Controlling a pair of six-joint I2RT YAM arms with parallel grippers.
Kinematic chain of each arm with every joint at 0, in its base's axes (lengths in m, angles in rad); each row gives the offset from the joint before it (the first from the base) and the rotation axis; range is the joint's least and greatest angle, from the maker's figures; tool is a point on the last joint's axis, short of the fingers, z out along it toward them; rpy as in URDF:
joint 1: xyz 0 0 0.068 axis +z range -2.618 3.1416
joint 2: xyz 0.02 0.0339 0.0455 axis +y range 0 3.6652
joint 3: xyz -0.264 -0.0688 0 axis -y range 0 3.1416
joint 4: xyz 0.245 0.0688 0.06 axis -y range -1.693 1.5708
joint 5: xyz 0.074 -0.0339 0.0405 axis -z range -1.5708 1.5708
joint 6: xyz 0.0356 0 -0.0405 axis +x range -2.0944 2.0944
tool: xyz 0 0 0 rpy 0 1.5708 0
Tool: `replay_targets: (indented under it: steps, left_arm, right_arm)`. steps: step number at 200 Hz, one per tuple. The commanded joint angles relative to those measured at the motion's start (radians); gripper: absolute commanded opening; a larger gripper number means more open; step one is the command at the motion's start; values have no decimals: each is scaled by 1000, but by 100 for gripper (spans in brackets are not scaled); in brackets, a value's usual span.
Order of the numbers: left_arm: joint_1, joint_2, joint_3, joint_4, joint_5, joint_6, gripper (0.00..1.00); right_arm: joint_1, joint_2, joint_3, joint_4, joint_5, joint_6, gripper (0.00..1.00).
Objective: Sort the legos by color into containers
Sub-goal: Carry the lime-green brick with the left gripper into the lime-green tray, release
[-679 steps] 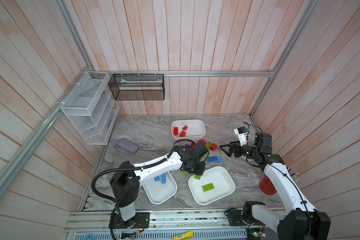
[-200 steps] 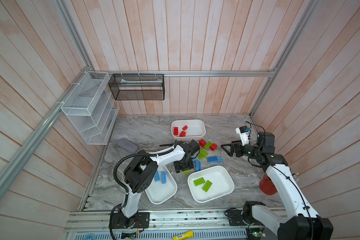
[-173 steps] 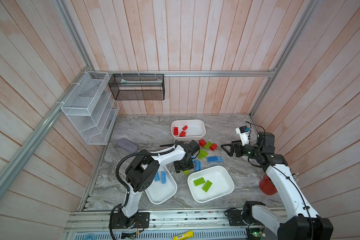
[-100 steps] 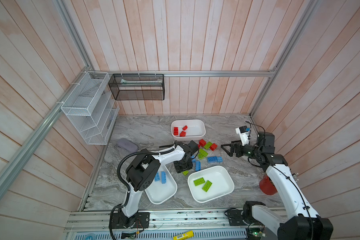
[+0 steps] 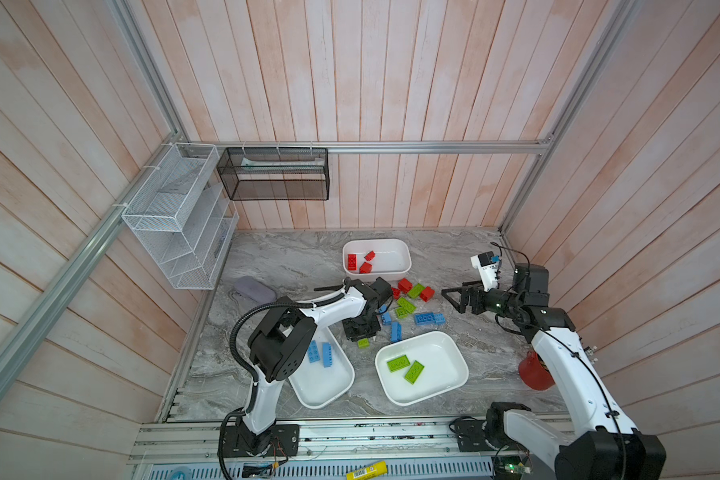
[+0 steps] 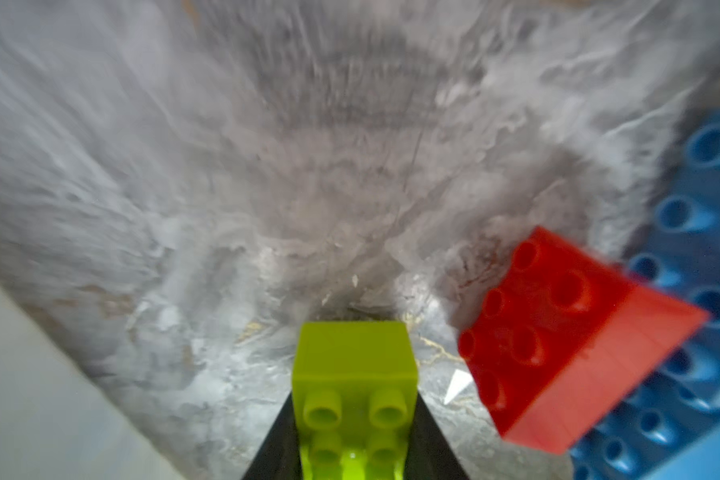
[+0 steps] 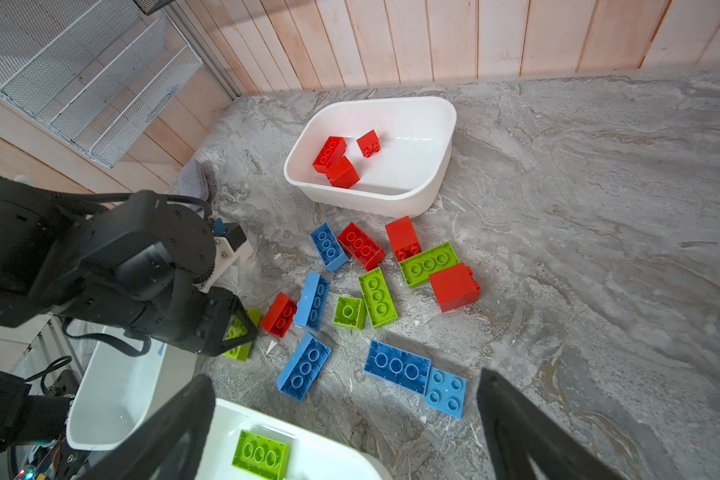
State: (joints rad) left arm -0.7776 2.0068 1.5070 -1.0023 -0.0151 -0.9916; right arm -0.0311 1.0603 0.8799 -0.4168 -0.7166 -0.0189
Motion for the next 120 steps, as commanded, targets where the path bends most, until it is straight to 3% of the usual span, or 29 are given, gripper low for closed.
replay_targets:
  steps: [1, 37, 53, 74, 120]
  left_arm:
    - [-20, -131, 79, -35, -55, 185, 22]
    - [-131, -279, -47, 127, 113, 464, 22]
    - [-194, -307, -83, 176, 174, 579, 16]
    - [-312, -325, -150, 252, 142, 684, 16]
    - [-383, -235, -181, 283, 143, 775, 17]
  right_arm:
    - [-4, 7, 16, -4, -18, -9, 98]
    - [-4, 26, 26, 10, -14, -12, 98]
    - [-6, 32, 31, 15, -12, -12, 98]
    - [-5, 38, 30, 21, -16, -11, 98]
    - [-4, 35, 28, 21, -23, -7, 98]
